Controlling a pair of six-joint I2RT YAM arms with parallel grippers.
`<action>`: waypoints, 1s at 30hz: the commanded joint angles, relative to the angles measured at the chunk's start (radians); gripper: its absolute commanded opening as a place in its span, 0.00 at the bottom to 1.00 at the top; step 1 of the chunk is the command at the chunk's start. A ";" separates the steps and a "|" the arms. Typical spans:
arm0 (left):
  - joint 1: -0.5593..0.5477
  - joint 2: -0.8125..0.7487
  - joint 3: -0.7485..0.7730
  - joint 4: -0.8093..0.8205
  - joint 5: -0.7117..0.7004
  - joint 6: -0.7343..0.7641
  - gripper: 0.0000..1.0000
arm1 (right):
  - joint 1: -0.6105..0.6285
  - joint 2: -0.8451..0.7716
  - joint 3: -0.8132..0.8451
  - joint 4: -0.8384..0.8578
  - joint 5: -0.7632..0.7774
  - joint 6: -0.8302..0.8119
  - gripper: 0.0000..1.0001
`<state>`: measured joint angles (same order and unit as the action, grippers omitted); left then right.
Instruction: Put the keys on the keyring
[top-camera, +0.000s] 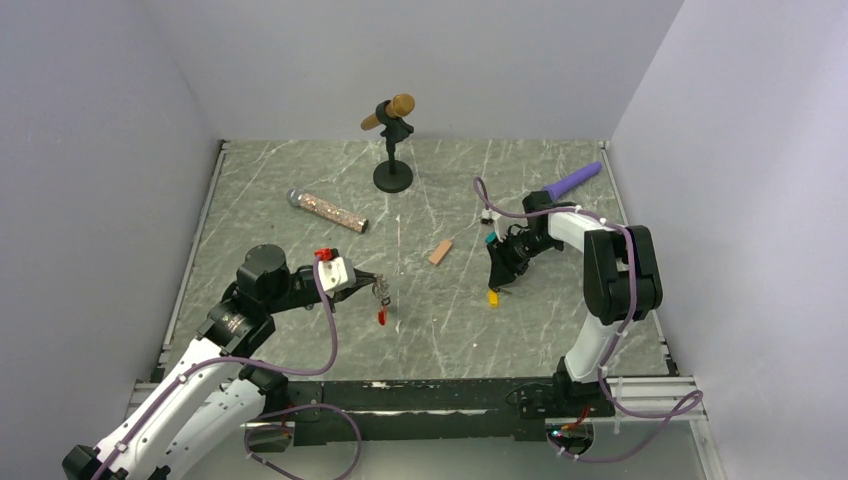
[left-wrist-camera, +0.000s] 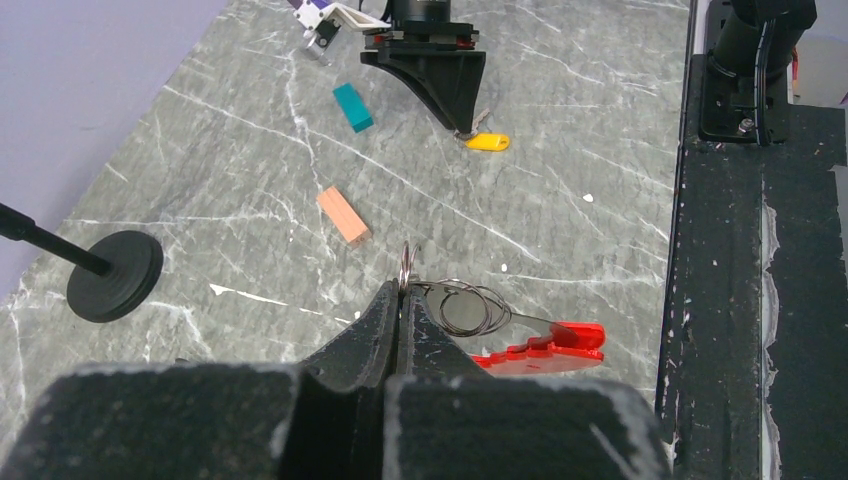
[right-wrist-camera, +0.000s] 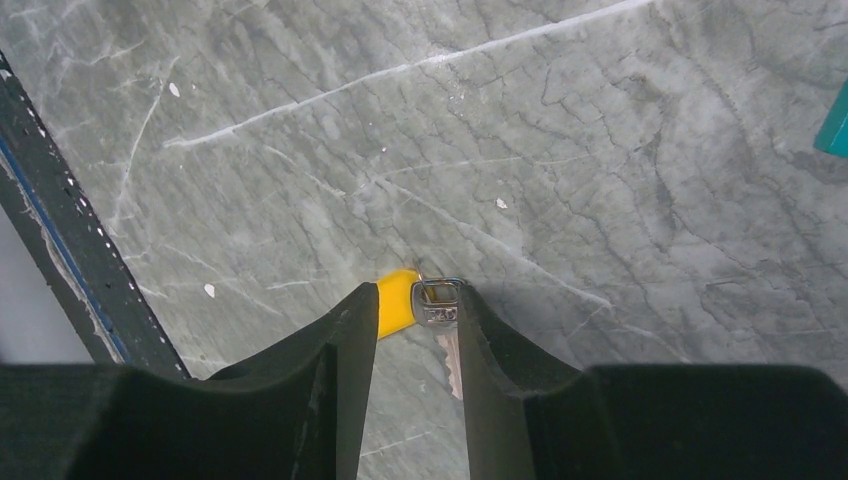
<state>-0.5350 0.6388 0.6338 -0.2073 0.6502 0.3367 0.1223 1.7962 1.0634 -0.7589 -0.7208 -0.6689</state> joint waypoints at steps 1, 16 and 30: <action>0.005 -0.005 0.017 0.046 0.025 0.016 0.00 | 0.008 0.008 0.020 -0.002 0.003 0.001 0.38; 0.007 0.001 0.018 0.043 0.029 0.016 0.00 | 0.016 0.025 0.021 -0.014 0.012 -0.009 0.31; 0.007 0.005 0.018 0.043 0.031 0.016 0.00 | 0.021 0.034 0.027 -0.024 0.017 -0.015 0.24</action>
<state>-0.5331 0.6403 0.6338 -0.2073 0.6571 0.3374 0.1402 1.8225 1.0634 -0.7620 -0.7101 -0.6727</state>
